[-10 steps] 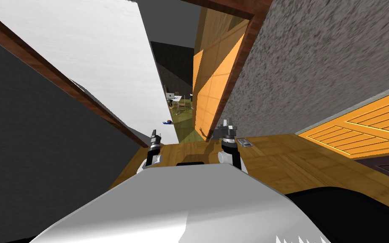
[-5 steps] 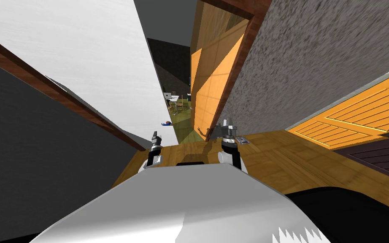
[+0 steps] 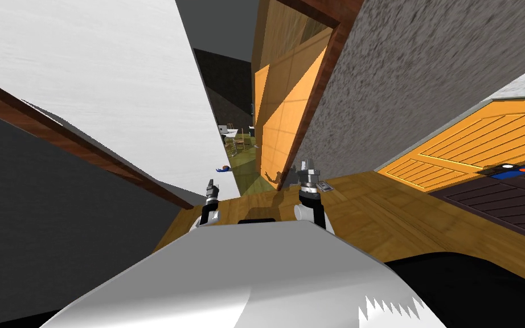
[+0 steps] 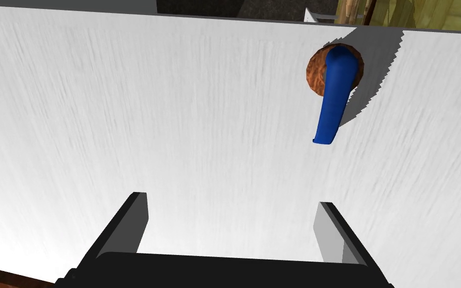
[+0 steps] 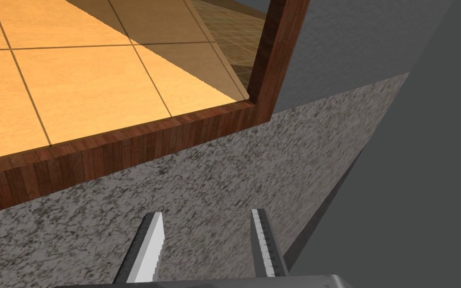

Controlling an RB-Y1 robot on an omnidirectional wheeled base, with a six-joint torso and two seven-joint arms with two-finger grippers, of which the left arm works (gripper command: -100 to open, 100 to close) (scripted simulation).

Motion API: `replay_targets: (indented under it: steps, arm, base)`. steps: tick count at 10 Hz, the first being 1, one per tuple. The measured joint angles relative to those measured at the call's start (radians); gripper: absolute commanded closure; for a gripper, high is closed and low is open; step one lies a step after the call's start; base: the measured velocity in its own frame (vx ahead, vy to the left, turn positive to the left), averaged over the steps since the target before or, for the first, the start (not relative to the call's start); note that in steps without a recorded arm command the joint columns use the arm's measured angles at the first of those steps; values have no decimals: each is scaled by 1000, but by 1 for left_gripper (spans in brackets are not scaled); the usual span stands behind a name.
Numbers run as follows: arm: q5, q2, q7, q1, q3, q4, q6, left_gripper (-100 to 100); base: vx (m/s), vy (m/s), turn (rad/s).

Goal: Push the door open

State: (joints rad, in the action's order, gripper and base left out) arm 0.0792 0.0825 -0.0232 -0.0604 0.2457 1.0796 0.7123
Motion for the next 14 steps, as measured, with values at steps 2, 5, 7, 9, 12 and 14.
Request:
replay_targets:
  steps: [2,5,7,9,12,14]
  arm:
    - [-1,-3,6,18,9,-55,10,-100]
    - [-3,-7,14,45,21,-128,18,-100]
    - [-4,-14,21,59,30,-171,22,-100]
    - [-4,-14,25,73,35,-210,28,-100]
    - [-6,-19,30,89,44,-252,27,-100]
    - [-7,-25,35,100,50,-286,32,-100]
  base:
    - [48,104,-130]
    - [29,99,-102]
    - [32,103,-127]
    - [23,57,-63]
    - [29,71,-94]
    - [12,71,-59]
